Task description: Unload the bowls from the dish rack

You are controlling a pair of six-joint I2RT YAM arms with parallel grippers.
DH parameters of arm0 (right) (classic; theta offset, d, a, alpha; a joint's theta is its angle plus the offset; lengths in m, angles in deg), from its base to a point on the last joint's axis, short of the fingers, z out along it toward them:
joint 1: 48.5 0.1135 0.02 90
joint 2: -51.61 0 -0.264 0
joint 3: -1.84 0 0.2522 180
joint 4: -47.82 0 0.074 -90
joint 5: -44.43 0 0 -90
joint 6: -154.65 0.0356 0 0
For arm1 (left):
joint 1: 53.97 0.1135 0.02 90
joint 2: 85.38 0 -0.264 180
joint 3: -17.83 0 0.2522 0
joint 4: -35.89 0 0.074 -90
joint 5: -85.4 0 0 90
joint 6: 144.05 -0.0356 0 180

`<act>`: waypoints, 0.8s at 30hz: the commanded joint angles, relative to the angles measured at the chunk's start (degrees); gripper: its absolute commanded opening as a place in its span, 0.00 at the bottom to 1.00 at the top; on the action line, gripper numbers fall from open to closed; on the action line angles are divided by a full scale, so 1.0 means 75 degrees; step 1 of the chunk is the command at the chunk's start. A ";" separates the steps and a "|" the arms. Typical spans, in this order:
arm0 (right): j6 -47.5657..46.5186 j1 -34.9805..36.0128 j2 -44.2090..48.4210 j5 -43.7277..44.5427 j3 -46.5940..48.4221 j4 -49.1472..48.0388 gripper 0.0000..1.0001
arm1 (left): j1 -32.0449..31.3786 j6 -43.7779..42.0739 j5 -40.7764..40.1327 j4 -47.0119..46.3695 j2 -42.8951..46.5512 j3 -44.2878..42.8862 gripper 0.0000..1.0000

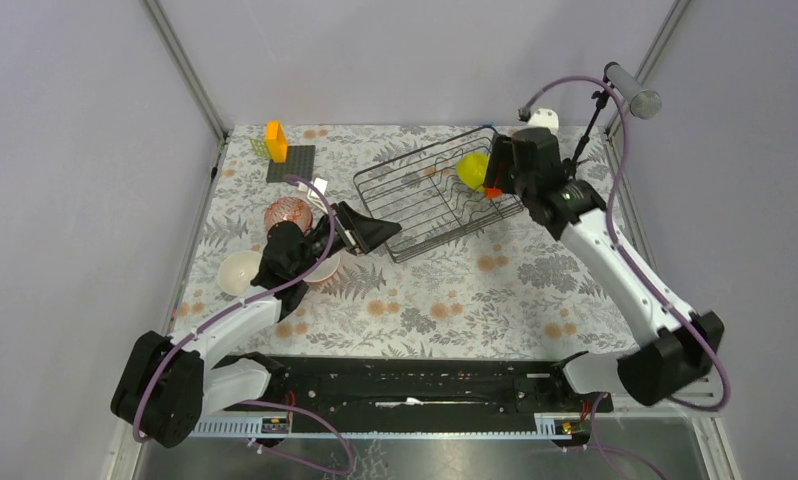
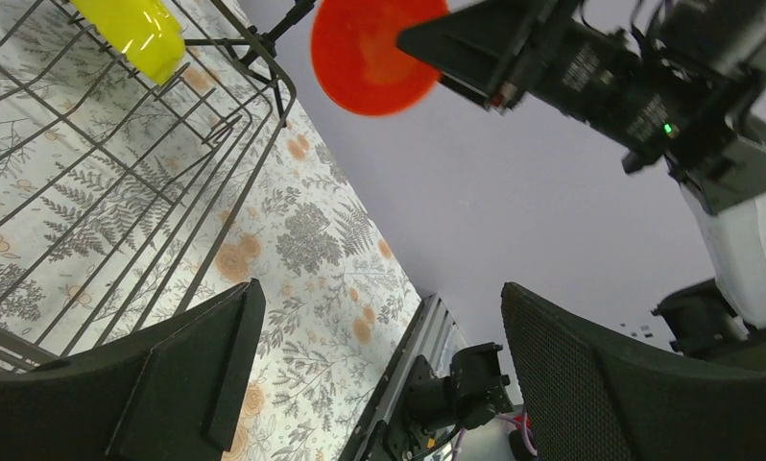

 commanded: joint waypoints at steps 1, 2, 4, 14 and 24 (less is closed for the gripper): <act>0.0773 -0.0036 0.1128 -0.1442 -0.1391 -0.1229 0.65 | -0.0035 -0.0329 -0.0112 0.0021 0.0180 -0.0218 0.99; 0.0913 -0.0042 0.1340 -0.1610 -0.1724 -0.1289 0.65 | -0.0035 -0.0347 -0.0118 0.0037 0.0193 -0.0221 0.99; 0.1218 -0.0055 0.1791 -0.1735 -0.2323 -0.1323 0.64 | -0.0035 -0.0366 -0.0118 0.0069 0.0217 -0.0221 0.99; 0.2795 -0.0442 0.4083 -0.1748 -0.5336 -0.1292 0.59 | -0.0035 -0.0286 -0.0323 0.0216 0.0037 -0.0151 0.99; 0.3516 -0.1155 0.3201 -0.4420 -0.6661 -0.3303 0.58 | -0.0035 -0.0215 -0.0325 0.0227 0.0008 -0.0129 0.99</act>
